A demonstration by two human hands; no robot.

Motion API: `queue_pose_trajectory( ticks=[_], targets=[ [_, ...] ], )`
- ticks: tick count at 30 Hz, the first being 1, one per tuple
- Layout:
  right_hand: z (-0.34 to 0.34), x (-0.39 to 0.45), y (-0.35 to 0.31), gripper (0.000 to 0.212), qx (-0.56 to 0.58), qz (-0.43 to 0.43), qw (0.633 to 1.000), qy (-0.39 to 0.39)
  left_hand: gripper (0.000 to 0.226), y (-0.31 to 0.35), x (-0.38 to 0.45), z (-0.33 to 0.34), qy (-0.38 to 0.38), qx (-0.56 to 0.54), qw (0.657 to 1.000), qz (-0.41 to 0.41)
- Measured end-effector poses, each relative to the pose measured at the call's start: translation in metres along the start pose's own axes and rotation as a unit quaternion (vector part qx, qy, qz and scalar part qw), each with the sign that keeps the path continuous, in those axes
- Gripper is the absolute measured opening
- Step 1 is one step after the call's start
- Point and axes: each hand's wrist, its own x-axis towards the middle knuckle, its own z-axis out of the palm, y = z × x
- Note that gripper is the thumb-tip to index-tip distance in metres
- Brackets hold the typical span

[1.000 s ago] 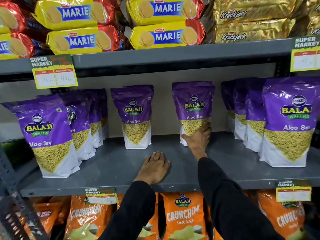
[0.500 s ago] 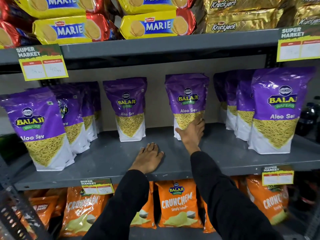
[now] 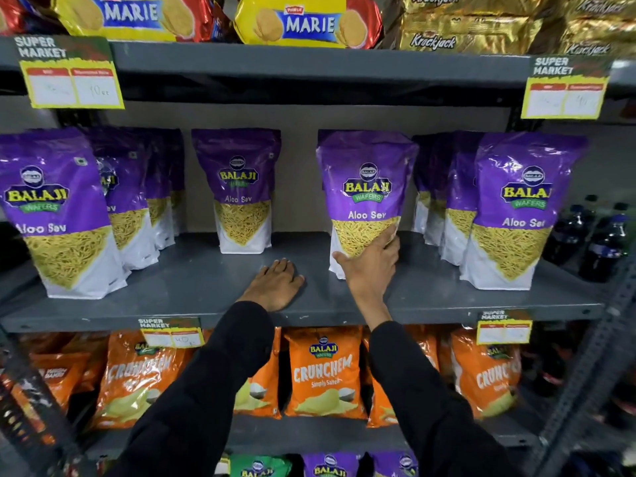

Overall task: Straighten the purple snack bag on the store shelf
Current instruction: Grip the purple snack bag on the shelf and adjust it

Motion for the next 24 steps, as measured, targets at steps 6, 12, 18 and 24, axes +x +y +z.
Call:
queue_pose_trajectory(
  ticks=[6, 12, 18, 24],
  targets=[
    [-0.018, -0.018, 0.004, 0.131, -0.002, -0.009, 1.000, 0.007, 0.061, 0.000, -0.001, -0.001, -0.002, 0.000, 1.000, 0.000],
    [-0.026, -0.029, 0.005, 0.130, -0.010, -0.002, 1.000, 0.012, 0.062, 0.000, 0.000, 0.001, -0.003, 0.005, 1.000, -0.005],
    [-0.031, -0.031, 0.006, 0.127, -0.009, -0.007, 1.000, 0.016, 0.059, -0.002, 0.003, 0.004, -0.001, 0.006, 1.000, -0.005],
    [-0.031, -0.034, 0.005, 0.127, -0.020, -0.007, 0.999, 0.024, 0.059, -0.003, 0.003, 0.004, 0.005, 0.002, 1.000, -0.006]
  ],
)
